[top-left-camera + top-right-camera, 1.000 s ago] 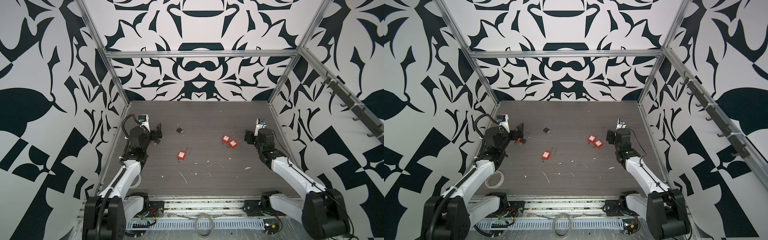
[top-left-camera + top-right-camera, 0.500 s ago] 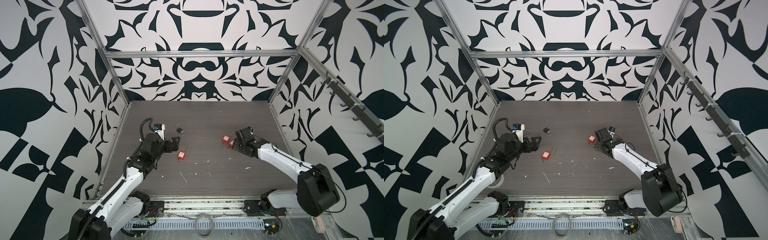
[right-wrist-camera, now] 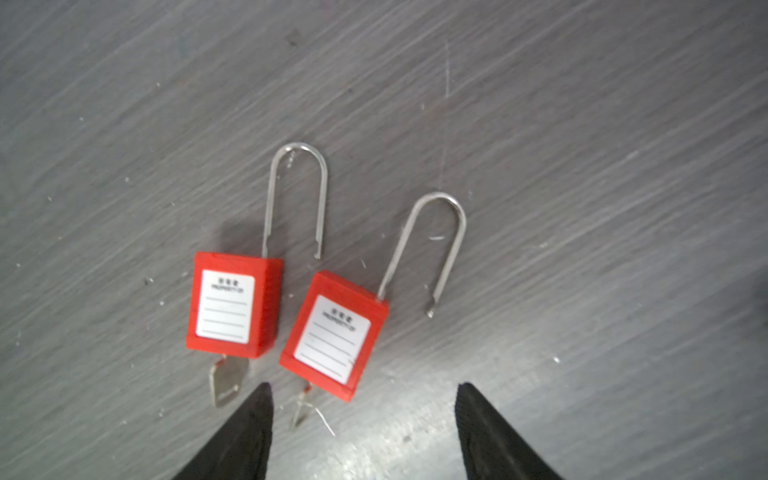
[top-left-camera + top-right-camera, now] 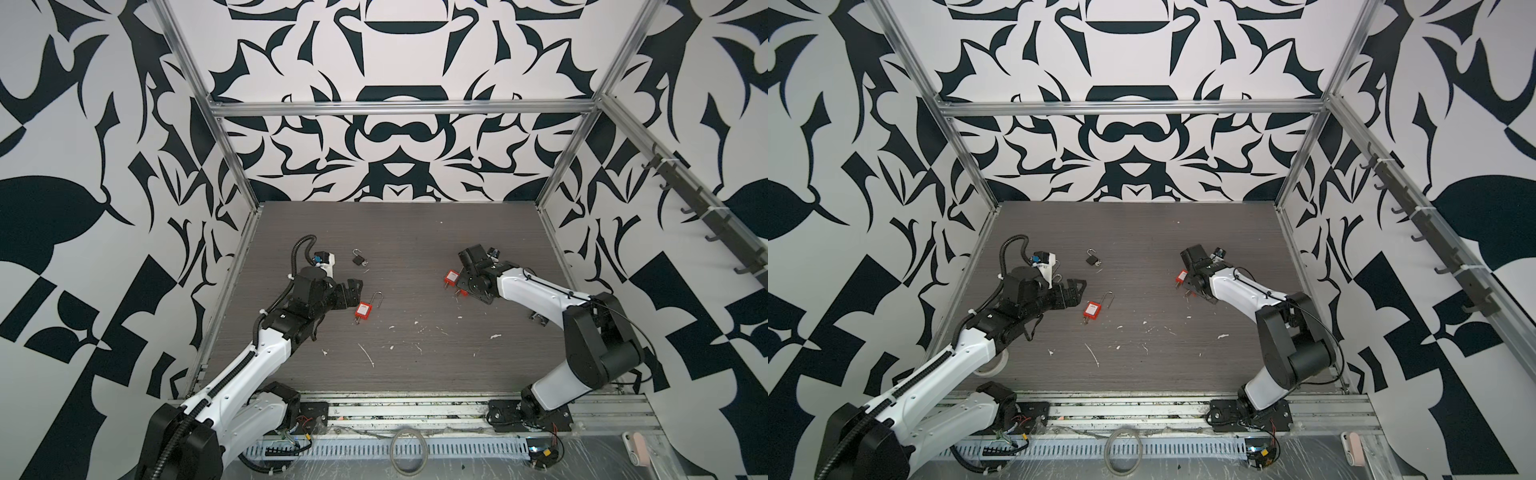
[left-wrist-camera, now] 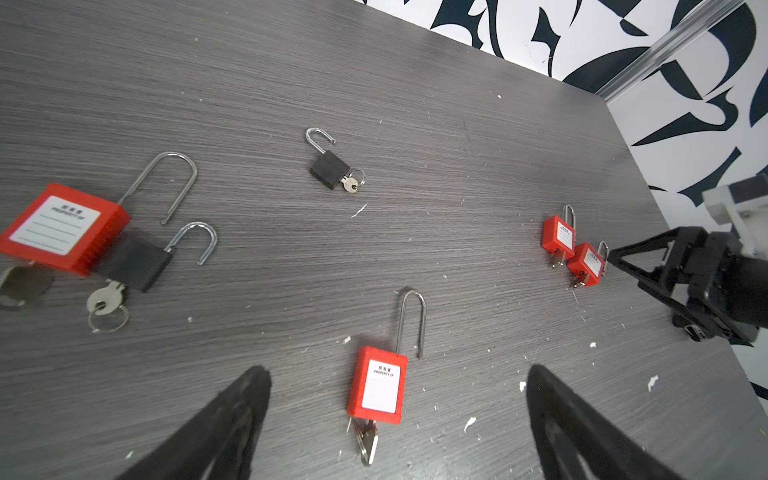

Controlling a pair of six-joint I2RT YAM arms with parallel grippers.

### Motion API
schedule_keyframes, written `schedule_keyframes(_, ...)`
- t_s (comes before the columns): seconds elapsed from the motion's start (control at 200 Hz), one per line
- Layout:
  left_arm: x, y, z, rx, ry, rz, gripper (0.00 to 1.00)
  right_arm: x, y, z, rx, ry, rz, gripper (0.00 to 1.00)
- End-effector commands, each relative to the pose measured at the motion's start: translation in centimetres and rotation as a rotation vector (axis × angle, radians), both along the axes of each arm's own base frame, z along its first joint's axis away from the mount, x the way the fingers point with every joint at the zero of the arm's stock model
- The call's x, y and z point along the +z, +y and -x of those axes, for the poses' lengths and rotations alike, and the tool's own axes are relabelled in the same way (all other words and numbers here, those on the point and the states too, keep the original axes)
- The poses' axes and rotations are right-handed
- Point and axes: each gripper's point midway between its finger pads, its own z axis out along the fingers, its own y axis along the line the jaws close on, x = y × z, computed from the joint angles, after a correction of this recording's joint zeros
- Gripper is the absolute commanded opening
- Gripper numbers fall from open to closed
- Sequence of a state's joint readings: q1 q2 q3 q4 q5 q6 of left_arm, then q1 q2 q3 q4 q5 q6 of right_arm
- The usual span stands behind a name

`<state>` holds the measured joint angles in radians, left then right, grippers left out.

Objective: Lock with the key

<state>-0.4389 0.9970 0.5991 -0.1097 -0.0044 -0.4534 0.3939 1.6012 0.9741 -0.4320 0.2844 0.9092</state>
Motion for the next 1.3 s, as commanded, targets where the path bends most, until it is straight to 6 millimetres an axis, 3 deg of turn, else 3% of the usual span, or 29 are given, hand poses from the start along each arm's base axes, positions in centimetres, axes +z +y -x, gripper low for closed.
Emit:
schedule_keyframes(0.0, 1.0, -0.2, -0.5, 0.005, -0.002, 0.002, 0.98, 1.0, -0.3, -1.8, -0.029, -0.036, 0.004, 0.72)
schedule_keyframes(0.3, 1.2, -0.6, -1.0, -0.007, 0.0, -0.01, 0.98, -0.3, -1.0, -2.4, -0.041, 0.005, 0.002, 0.68)
schedule_keyframes(0.82, 1.0, -1.1, -1.2, -0.018, 0.011, -0.022, 0.98, -1.8, 0.2, -3.5, 0.002, 0.032, -0.03, 0.68)
schedule_keyframes(1.19, 0.8, -1.2, -1.2, -0.018, 0.02, -0.027, 0.98, -2.2, 0.2, -2.2, 0.06, 0.062, -0.021, 0.63)
schedule_keyframes(1.295, 0.9, -1.3, -1.2, -0.021, 0.023, -0.026, 0.98, -2.0, 1.4, -1.5, 0.161, 0.089, -0.057, 0.62)
